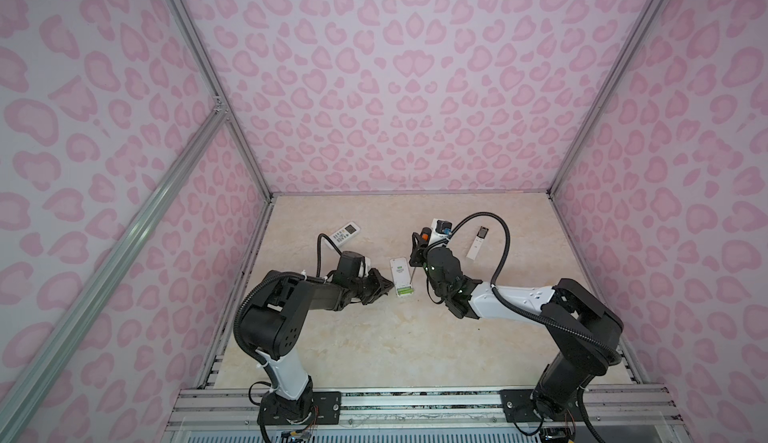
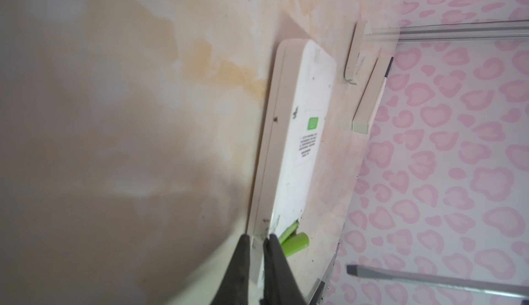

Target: Unload the batteries from the remote control

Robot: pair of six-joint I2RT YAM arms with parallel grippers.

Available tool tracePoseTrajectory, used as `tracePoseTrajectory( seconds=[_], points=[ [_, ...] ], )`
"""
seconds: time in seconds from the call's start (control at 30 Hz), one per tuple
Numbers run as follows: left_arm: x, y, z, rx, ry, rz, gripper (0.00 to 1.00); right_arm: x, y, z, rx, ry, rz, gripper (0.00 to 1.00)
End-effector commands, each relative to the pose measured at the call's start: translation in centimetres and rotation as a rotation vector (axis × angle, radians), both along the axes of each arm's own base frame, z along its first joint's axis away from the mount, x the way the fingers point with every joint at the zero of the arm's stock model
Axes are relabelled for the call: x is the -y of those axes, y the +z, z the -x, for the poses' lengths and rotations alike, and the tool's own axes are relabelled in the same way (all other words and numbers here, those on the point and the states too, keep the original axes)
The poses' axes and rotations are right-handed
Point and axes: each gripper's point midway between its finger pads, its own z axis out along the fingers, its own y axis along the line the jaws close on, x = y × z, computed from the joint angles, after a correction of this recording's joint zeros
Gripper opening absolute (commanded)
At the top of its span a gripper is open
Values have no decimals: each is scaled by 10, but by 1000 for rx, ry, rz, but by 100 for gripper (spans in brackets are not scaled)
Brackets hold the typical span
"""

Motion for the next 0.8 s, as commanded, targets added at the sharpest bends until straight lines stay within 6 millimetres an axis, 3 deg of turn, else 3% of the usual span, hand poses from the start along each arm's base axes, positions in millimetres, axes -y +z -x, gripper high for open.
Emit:
tracePoseTrajectory(
  seconds=[0.0,0.23,0.33,0.47,0.77],
  points=[
    [1,12,-3,35,-13,4,17,-15,-9,1,-14,49,76,0],
    [-9,18,-3,45,4,-4,19,-50,-18,-5,-48,150,102,0],
    [-13,17,-6,41,11,-1,25,-58,-26,-6,-65,171,112,0],
    [-17,17,-11,43,18,-4,46,-63,-34,-5,-82,184,119,0],
    [-12,15,-27,47,3,-11,51,-61,-48,-6,-96,175,164,0]
  ],
)
